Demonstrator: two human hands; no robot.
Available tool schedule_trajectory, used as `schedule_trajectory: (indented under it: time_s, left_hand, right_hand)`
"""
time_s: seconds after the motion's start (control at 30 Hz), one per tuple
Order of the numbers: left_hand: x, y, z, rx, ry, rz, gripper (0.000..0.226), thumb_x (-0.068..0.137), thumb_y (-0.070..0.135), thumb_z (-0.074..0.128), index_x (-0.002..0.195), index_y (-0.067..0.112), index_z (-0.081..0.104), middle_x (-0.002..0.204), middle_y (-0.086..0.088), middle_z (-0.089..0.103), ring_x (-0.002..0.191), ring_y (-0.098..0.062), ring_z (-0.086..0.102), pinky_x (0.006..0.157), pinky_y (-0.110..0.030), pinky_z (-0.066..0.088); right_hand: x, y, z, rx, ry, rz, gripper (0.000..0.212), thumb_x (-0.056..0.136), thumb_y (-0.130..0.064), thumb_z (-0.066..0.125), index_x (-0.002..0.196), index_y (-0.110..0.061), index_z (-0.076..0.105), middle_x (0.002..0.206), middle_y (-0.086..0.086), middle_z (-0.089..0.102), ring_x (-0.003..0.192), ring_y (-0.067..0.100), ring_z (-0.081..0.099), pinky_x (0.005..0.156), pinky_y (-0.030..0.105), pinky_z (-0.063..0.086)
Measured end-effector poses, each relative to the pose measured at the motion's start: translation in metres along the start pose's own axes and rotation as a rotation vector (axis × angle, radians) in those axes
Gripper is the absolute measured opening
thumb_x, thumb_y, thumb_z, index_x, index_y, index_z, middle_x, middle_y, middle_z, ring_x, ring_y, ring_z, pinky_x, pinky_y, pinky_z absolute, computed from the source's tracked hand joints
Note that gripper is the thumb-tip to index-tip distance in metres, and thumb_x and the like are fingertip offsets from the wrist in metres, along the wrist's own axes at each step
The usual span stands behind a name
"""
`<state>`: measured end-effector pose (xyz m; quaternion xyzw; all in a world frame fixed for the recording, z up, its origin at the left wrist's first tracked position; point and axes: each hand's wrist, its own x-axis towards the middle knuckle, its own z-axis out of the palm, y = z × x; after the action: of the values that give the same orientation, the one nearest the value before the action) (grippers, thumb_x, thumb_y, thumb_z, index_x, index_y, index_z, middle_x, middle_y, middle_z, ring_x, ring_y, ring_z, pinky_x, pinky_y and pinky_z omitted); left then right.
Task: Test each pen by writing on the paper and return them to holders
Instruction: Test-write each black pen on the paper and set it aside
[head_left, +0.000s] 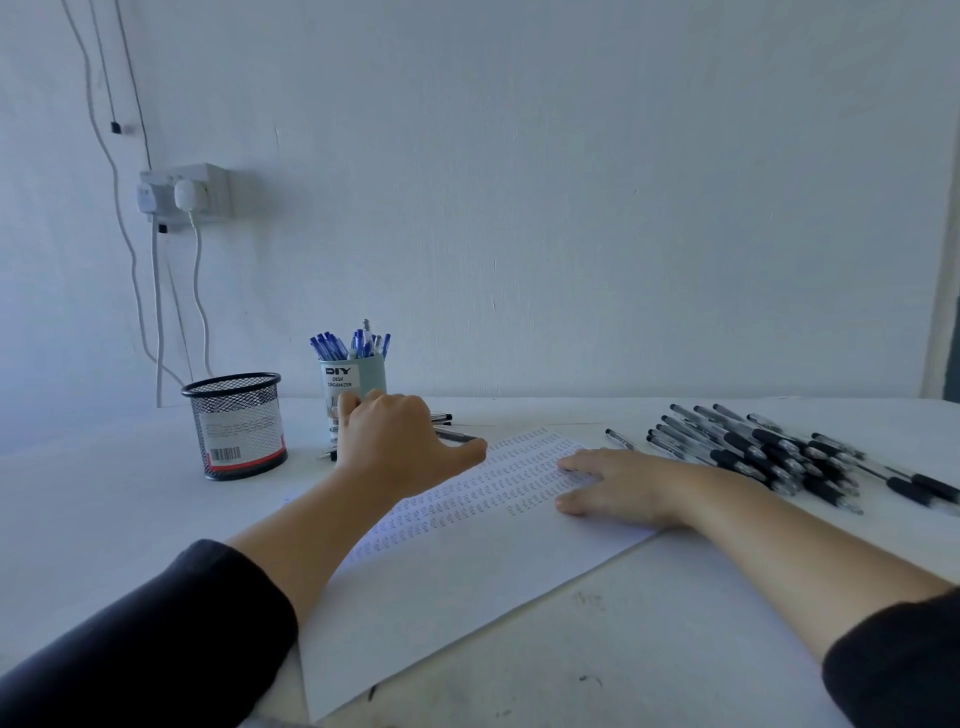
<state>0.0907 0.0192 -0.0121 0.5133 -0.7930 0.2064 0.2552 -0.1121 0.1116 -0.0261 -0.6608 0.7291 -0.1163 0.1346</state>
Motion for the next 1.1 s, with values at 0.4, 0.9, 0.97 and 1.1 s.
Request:
schedule_trajectory:
  time_s: [0.4, 0.9, 0.97, 1.1]
  left_hand:
    - [0.0, 0.0, -0.002, -0.122, 0.045, 0.049, 0.052, 0.076, 0.066, 0.059, 0.073, 0.013, 0.061, 0.076, 0.004, 0.05, 0.079, -0.017, 0.049, 0.081, -0.032, 0.035]
    - [-0.014, 0.031, -0.021, -1.503, -0.301, -0.49, 0.033, 0.097, 0.018, 0.049, 0.075, -0.003, 0.06, 0.059, -0.013, 0.065, 0.05, -0.022, 0.062, 0.045, -0.026, 0.05]
    - [-0.016, 0.035, -0.021, -1.549, -0.381, -0.516, 0.019, 0.091, 0.01, 0.06, 0.079, -0.005, 0.062, 0.06, -0.015, 0.065, 0.053, -0.025, 0.064, 0.048, -0.026, 0.055]
    - [-0.022, 0.04, -0.015, -1.471, -0.446, -0.507, 0.012, 0.078, -0.01, 0.066, 0.077, -0.002, 0.058, 0.063, -0.019, 0.064, 0.049, -0.022, 0.064, 0.045, -0.024, 0.054]
  right_hand:
    - [0.007, 0.005, 0.004, -0.004, 0.024, 0.013, 0.069, 0.089, -0.049, 0.054, 0.149, -0.029, 0.026, 0.159, -0.005, 0.016, 0.147, 0.015, -0.001, 0.119, 0.038, 0.004]
    - [0.001, 0.0, -0.001, -0.075, 0.028, -0.007, 0.06, 0.096, -0.044, 0.045, 0.149, -0.027, 0.024, 0.158, 0.0, 0.016, 0.147, 0.019, 0.004, 0.117, 0.036, 0.011]
    - [0.001, 0.002, 0.0, -0.056, 0.029, -0.007, 0.06, 0.095, -0.045, 0.045, 0.149, -0.028, 0.025, 0.159, -0.002, 0.015, 0.147, 0.017, 0.006, 0.119, 0.037, 0.011]
    - [0.002, 0.004, 0.001, -0.023, 0.041, -0.008, 0.06, 0.095, -0.045, 0.047, 0.148, -0.03, 0.026, 0.158, -0.006, 0.016, 0.146, 0.014, 0.012, 0.118, 0.036, 0.013]
